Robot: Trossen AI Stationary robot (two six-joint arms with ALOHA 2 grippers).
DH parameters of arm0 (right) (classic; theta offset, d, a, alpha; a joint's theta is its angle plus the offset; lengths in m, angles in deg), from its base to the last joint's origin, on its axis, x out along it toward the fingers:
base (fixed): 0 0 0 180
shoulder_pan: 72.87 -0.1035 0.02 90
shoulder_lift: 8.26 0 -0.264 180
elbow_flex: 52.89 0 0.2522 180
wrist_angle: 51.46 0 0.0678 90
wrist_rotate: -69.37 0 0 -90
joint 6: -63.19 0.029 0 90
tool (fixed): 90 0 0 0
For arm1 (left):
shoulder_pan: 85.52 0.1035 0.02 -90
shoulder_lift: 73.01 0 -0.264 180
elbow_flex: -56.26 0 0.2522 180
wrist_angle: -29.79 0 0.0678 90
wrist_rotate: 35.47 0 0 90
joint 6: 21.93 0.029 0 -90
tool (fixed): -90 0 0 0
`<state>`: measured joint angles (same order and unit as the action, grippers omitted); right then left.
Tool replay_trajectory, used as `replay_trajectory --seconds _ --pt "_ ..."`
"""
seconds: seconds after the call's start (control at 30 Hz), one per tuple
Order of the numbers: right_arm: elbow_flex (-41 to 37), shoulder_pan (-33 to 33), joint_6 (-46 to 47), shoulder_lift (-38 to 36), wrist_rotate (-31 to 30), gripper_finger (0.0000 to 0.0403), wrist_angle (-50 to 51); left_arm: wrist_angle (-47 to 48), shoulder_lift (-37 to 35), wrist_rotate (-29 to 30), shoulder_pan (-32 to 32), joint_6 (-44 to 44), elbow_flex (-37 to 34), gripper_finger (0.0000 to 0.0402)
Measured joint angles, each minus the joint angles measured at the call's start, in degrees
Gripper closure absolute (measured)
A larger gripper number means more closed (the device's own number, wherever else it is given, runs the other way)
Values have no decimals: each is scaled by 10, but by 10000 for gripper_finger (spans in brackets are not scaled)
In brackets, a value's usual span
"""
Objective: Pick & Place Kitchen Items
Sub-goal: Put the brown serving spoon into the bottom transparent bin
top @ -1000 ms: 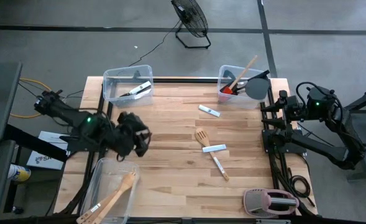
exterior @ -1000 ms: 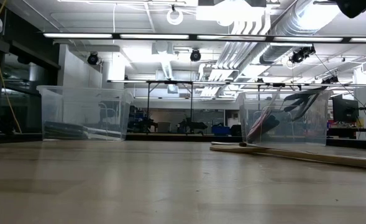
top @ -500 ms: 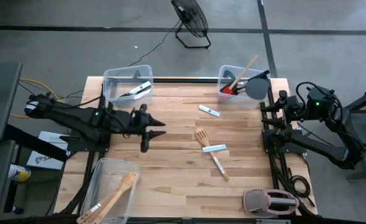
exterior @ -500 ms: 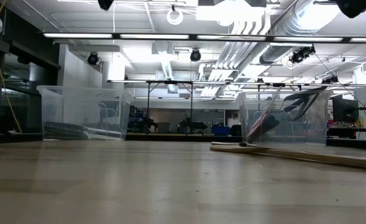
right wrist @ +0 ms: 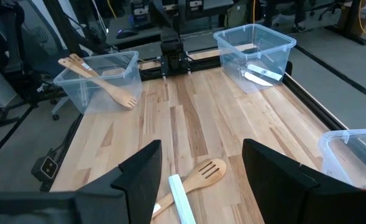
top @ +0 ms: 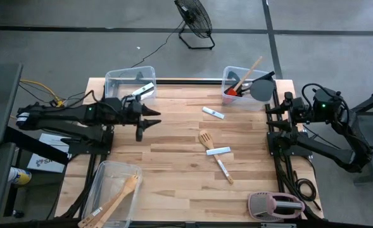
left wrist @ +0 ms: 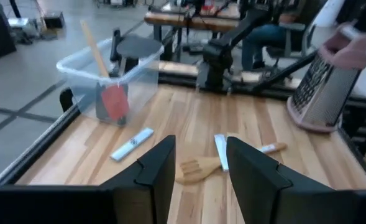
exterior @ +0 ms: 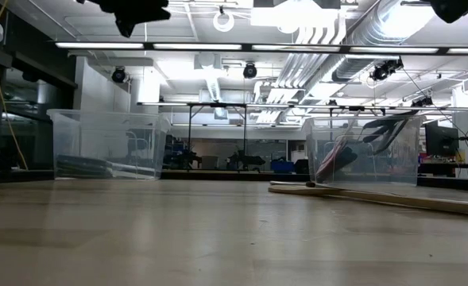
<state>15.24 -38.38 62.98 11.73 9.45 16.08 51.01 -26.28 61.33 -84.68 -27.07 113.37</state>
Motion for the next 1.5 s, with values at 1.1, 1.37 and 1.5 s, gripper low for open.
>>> replay_trajectory --seconds 1.1,1.37,1.5 --pt "0 0 -130 0 -33 188 -9 0 -5 2 3 -12 0 261" --pt "0 0 -136 0 -79 188 -15 0 -5 2 3 -12 0 261" --pt "0 0 -144 0 -89 188 -57 0 -5 2 3 -12 0 261"
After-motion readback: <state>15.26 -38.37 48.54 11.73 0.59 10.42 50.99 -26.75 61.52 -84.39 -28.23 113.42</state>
